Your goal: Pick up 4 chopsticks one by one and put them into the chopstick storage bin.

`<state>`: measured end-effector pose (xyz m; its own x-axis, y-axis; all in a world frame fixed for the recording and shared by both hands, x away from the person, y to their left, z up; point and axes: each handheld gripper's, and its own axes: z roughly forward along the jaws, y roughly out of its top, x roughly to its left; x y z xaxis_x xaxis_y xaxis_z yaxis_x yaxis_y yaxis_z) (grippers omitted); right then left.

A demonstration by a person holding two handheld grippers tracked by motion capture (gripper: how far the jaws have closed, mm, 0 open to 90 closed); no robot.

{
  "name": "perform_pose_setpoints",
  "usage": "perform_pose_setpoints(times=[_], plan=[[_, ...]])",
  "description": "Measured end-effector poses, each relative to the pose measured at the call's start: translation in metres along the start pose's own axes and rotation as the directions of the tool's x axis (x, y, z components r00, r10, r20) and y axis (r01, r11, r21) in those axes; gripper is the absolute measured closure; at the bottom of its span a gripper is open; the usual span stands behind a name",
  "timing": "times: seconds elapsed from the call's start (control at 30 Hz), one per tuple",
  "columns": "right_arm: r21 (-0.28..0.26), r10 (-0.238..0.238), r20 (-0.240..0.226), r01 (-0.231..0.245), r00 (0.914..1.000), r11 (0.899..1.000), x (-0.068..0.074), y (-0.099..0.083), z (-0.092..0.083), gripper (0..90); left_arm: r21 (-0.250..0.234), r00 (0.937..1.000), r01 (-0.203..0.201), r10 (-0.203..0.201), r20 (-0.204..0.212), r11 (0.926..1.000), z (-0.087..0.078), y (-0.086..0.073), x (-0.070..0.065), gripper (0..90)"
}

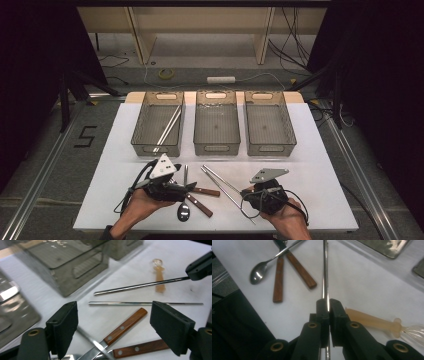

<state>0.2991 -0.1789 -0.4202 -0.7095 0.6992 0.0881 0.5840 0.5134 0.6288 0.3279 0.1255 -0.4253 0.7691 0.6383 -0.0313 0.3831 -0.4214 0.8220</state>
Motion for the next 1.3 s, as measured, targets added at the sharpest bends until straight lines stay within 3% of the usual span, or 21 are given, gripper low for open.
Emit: perform_pose_setpoints(times=[0.13, 0.23, 0.4, 0.5, 0.67, 0.7, 0.77, 0.9, 1.03, 1.2, 1.3], plan=[[-0.004, -0.025, -0.017, 0.025, 0.9995, 1.0, 0.005, 0.002, -0.001, 87.5, 0.043, 0.9941, -0.102, 0.1, 0.042, 0.9938, 0.013, 0.009, -0.004, 22.2], [-0.005, -0.04, -0.031, 0.04, 0.9987, 0.999, 0.011, 0.004, -0.002, 87.5, 0.065, 0.9868, -0.147, 0.142, 0.077, 0.987, 0.023, 0.013, -0.007, 23.3], [-0.01, -0.074, -0.056, 0.073, 0.9957, 0.997, 0.019, 0.007, -0.003, 87.5, 0.12, 0.9683, -0.242, 0.232, 0.092, 0.9628, 0.038, 0.013, -0.015, 24.8], [-0.012, -0.091, -0.07, 0.091, 0.9933, 0.996, 0.023, 0.008, -0.003, 87.5, 0.132, 0.9504, -0.304, 0.291, 0.111, 0.9436, 0.041, 0.012, -0.018, 27.5], [-0.012, -0.119, -0.086, 0.118, 0.9892, 0.993, 0.029, 0.01, -0.002, 87.5, 0.171, 0.9371, -0.342, 0.321, 0.137, 0.9242, 0.046, 0.011, -0.019, 30.5], [-0.008, -0.119, -0.091, 0.119, 0.9886, 0.993, 0.03, 0.01, -0.002, 87.5, 0.17, 0.9362, -0.343, 0.322, 0.142, 0.9238, 0.047, 0.011, -0.019, 32.2], [-0.011, -0.132, -0.096, 0.131, 0.9866, 0.991, 0.032, 0.011, -0.001, 87.5, 0.178, 0.9271, -0.367, 0.342, 0.153, 0.9132, 0.048, 0.011, -0.02, 35.5], [-0.012, -0.146, -0.11, 0.146, 0.9831, 0.989, 0.035, 0.012, -0.001, 87.5, 0.189, 0.9143, -0.394, 0.362, 0.181, 0.8996, 0.048, 0.011, -0.023, 43.3], [-0.011, -0.156, -0.119, 0.156, 0.9806, 0.988, 0.036, 0.012, -0.002, 87.5, 0.19, 0.8976, -0.428, 0.39, 0.205, 0.8837, 0.047, 0.011, -0.026, 51.1], [-0.013, -0.173, -0.129, 0.173, 0.9764, 0.985, 0.036, 0.012, -0.002, 87.3, 0.197, 0.8649, -0.486, 0.436, 0.249, 0.8515, 0.044, 0.012, -0.028, 62.0], [-0.009, -0.177, -0.136, 0.178, 0.9747, 0.984, 0.031, 0.012, -0.002, 87.1, 0.2, 0.8495, -0.508, 0.45, 0.276, 0.8378, 0.041, 0.013, -0.029, 65.9]])
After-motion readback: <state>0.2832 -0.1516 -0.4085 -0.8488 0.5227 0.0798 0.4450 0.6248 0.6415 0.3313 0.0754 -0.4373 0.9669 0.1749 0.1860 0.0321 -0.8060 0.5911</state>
